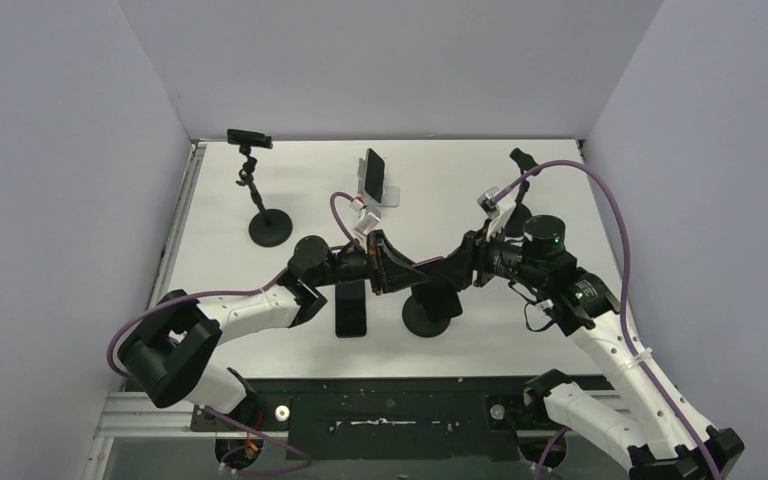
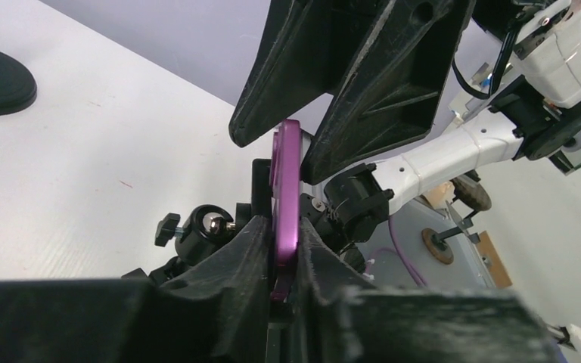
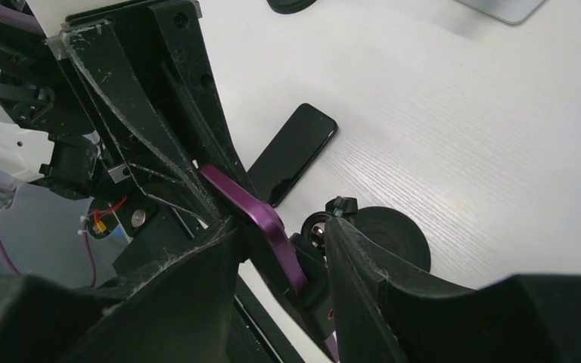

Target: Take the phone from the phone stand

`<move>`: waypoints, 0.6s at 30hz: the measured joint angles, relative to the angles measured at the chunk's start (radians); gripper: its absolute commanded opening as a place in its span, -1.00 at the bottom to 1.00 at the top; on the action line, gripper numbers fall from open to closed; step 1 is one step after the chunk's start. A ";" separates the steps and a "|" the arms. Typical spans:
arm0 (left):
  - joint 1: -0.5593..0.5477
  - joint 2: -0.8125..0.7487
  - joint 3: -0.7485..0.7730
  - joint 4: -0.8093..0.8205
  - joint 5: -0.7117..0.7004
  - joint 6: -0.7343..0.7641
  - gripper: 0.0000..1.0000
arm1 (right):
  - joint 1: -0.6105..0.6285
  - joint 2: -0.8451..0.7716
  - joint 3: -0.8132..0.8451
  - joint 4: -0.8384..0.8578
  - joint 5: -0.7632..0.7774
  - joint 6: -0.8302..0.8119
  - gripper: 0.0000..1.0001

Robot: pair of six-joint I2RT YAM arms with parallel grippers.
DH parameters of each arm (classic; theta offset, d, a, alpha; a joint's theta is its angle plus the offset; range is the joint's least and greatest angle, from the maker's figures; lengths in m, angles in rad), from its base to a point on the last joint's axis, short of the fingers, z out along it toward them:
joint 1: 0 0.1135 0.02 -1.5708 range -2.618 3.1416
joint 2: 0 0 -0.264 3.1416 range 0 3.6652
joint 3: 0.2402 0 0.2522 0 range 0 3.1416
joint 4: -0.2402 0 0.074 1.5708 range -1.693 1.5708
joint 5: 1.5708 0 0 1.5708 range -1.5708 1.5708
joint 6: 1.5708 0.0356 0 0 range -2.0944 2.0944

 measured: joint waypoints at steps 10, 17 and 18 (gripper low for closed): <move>0.001 -0.003 0.000 -0.004 -0.040 0.011 -1.00 | 0.000 0.000 0.008 -0.032 0.036 -0.020 0.76; -0.003 -0.078 0.000 -0.141 -0.114 0.014 -1.00 | 0.000 -0.014 0.051 -0.077 0.290 0.028 0.97; -0.003 -0.089 0.000 -0.159 -0.128 0.014 -1.00 | 0.000 -0.015 0.058 -0.084 0.337 0.047 1.00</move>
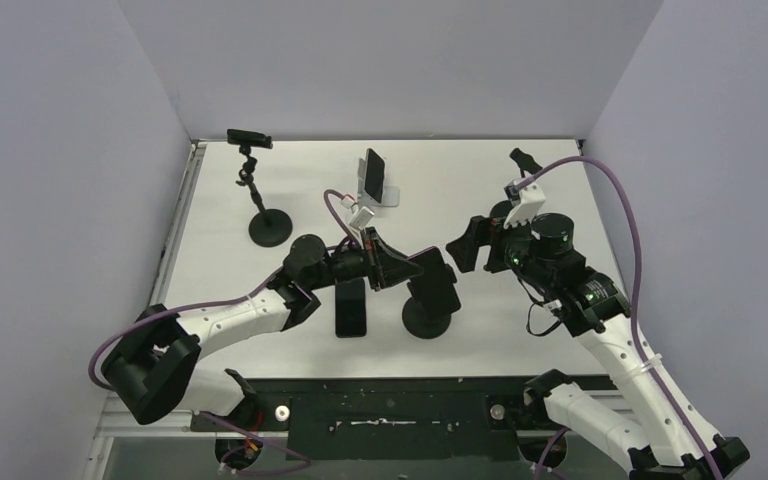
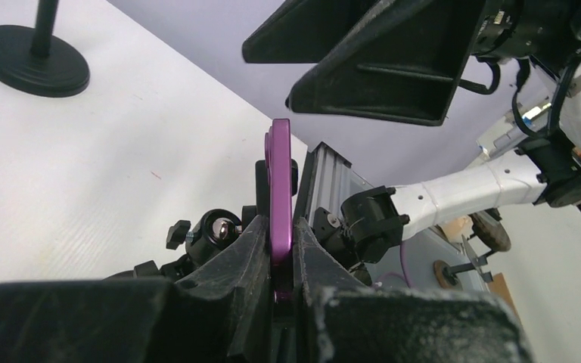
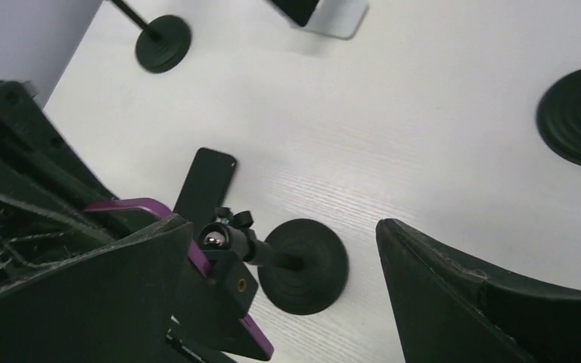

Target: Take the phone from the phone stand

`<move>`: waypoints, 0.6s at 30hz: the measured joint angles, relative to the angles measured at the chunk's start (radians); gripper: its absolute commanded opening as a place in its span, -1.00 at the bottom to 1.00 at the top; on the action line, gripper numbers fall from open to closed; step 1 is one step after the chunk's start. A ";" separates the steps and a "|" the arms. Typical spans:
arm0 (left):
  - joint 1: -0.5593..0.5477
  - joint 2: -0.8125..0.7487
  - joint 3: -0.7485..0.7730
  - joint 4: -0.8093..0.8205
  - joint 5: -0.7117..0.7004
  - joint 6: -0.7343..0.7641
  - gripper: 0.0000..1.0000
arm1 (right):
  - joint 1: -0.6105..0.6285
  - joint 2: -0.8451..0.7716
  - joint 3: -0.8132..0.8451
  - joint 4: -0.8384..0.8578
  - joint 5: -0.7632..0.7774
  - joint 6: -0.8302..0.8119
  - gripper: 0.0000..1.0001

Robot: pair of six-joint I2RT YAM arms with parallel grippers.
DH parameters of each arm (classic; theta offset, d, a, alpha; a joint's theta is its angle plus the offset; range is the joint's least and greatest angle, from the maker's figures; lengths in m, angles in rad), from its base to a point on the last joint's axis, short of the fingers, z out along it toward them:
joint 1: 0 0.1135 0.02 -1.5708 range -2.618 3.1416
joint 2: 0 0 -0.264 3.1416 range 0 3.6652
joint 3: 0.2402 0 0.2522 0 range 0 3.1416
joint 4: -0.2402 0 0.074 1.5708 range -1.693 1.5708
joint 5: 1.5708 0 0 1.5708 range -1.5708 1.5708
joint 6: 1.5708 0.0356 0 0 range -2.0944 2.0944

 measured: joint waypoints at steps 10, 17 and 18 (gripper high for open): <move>0.089 -0.021 0.021 -0.060 -0.068 -0.045 -1.00 | 0.000 0.033 0.042 -0.030 0.105 -0.024 1.00; 0.102 0.015 0.097 -0.140 -0.077 -0.040 -1.00 | 0.000 0.024 0.089 -0.082 0.042 -0.109 1.00; 0.103 0.018 0.107 -0.151 -0.077 -0.037 -1.00 | 0.000 0.022 0.096 -0.087 0.036 -0.116 1.00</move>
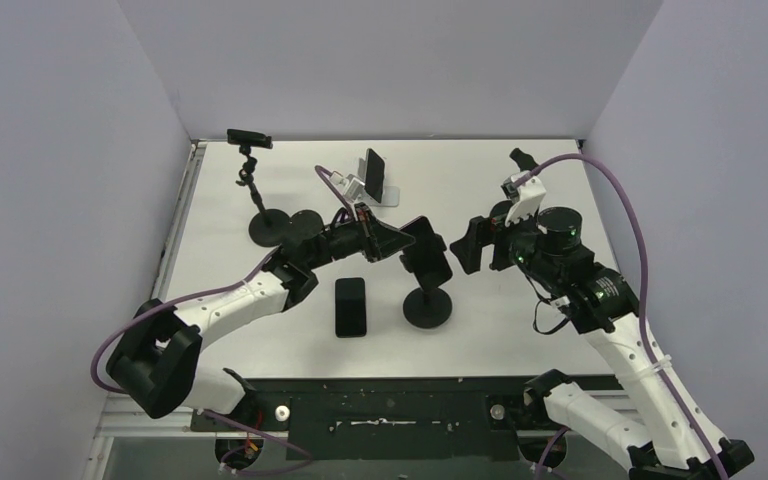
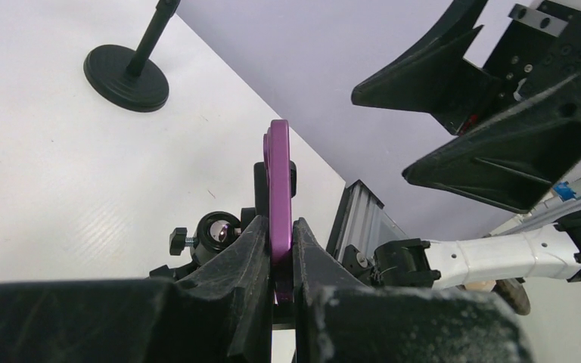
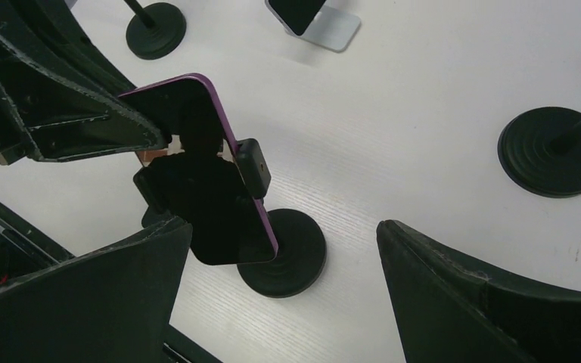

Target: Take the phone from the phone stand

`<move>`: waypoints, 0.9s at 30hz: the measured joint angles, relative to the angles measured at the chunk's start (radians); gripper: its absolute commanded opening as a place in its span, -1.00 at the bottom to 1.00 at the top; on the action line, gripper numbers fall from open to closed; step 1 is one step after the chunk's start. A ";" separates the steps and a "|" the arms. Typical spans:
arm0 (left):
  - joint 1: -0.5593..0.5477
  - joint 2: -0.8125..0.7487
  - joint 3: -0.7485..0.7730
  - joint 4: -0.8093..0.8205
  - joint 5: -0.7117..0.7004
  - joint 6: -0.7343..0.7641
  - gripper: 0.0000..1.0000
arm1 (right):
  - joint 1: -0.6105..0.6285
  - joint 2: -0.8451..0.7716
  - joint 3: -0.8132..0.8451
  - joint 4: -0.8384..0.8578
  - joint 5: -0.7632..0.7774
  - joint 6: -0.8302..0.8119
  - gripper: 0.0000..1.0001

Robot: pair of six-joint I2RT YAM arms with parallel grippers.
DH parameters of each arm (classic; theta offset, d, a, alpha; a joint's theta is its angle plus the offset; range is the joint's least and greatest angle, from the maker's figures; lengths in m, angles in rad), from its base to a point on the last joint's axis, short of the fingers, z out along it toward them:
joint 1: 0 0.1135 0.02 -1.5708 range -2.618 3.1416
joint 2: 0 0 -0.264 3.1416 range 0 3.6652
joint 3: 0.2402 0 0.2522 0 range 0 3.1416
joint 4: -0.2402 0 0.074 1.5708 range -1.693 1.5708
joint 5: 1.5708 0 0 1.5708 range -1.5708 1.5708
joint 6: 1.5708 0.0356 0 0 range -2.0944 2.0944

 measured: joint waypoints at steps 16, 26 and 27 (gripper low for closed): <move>0.000 0.015 0.097 -0.170 -0.026 0.100 -1.00 | 0.006 -0.087 -0.088 0.061 -0.069 -0.015 0.93; 0.000 0.015 0.087 -0.164 -0.047 0.085 -1.00 | 0.026 0.014 -0.092 0.050 -0.176 -0.069 0.95; 0.000 0.015 0.086 -0.167 -0.049 0.077 -1.00 | 0.032 0.014 -0.094 0.049 -0.176 -0.071 0.95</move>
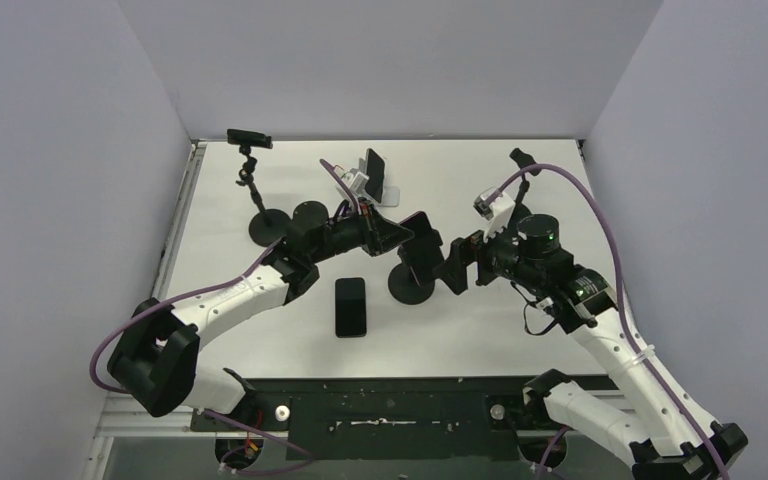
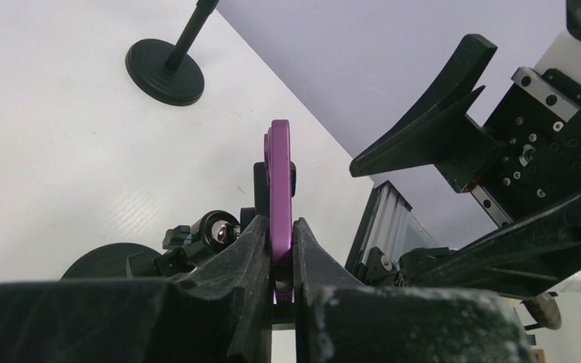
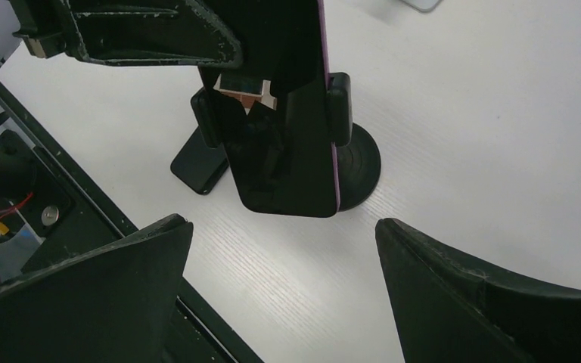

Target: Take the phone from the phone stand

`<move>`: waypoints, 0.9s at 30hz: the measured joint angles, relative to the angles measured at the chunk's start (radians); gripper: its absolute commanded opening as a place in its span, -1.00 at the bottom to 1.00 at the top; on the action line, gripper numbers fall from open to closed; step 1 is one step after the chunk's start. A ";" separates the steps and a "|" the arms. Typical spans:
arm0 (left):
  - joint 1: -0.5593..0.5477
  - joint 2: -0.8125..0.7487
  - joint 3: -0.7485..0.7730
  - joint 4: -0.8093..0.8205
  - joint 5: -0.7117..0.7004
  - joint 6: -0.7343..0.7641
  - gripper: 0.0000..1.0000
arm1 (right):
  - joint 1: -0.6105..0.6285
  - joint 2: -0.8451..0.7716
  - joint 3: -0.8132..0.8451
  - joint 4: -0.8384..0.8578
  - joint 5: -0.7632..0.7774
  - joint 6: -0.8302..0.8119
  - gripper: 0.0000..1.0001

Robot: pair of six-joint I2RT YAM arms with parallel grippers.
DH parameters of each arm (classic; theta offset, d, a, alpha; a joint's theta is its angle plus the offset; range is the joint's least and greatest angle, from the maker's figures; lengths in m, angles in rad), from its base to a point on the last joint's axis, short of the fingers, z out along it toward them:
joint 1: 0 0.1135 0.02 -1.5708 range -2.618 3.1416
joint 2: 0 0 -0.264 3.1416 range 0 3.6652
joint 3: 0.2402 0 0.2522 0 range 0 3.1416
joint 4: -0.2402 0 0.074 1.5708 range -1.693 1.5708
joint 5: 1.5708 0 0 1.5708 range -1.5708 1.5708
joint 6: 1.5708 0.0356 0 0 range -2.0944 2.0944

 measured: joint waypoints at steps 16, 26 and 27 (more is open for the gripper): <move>0.066 0.000 0.010 -0.041 0.052 -0.144 -1.00 | 0.152 0.060 -0.103 0.110 0.151 -0.008 1.00; 0.074 0.000 0.004 -0.036 0.083 -0.168 -1.00 | 0.210 0.132 -0.104 0.198 0.183 0.001 1.00; 0.076 0.000 0.004 -0.035 0.087 -0.170 -1.00 | 0.210 0.145 -0.103 0.198 0.189 0.001 1.00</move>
